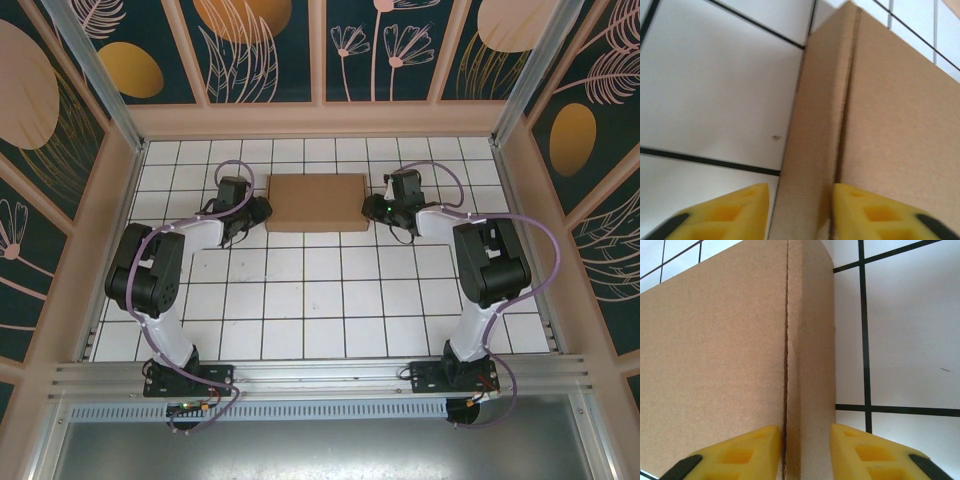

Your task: Fold the paper box

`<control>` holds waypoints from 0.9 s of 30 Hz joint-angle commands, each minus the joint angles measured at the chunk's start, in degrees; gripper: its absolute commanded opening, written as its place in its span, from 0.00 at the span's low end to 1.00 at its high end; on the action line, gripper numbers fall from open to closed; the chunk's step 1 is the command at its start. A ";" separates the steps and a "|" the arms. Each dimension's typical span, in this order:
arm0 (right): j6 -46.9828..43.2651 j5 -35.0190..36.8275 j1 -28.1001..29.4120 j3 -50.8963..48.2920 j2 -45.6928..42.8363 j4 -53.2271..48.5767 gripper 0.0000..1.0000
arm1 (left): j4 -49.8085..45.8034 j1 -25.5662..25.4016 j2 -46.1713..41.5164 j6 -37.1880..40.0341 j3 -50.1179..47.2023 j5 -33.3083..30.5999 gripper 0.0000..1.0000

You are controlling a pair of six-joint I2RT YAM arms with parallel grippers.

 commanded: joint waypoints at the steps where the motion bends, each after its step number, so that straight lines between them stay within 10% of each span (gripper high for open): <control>1: -1.77 -0.22 0.07 -0.14 -3.43 -3.38 0.41 | -7.63 -0.40 -2.96 2.62 1.23 -1.27 0.54; 3: -2.25 0.97 -0.02 0.15 -7.12 -3.97 0.58 | -11.68 -0.27 -6.58 5.57 4.86 -7.03 0.87; 5: -2.45 2.47 -0.16 0.52 -11.49 -4.31 0.97 | -14.06 0.32 -10.31 8.63 7.59 -11.78 0.99; 13: -6.22 14.87 -0.73 -3.16 -32.46 -2.76 0.99 | 1.34 2.78 -35.13 22.62 -4.36 -13.49 0.99; 18: -11.84 24.15 -0.78 -16.96 -42.71 11.58 0.99 | 17.09 2.80 -44.58 32.17 -20.31 -30.04 0.99; 24: -27.04 27.97 -0.94 -38.07 -45.48 37.98 0.99 | 45.51 7.13 -40.78 44.14 -41.95 -23.57 0.99; 27: -32.60 29.27 -1.17 -48.39 -40.54 57.36 0.99 | 50.94 10.40 -30.58 37.82 -43.02 -25.86 0.99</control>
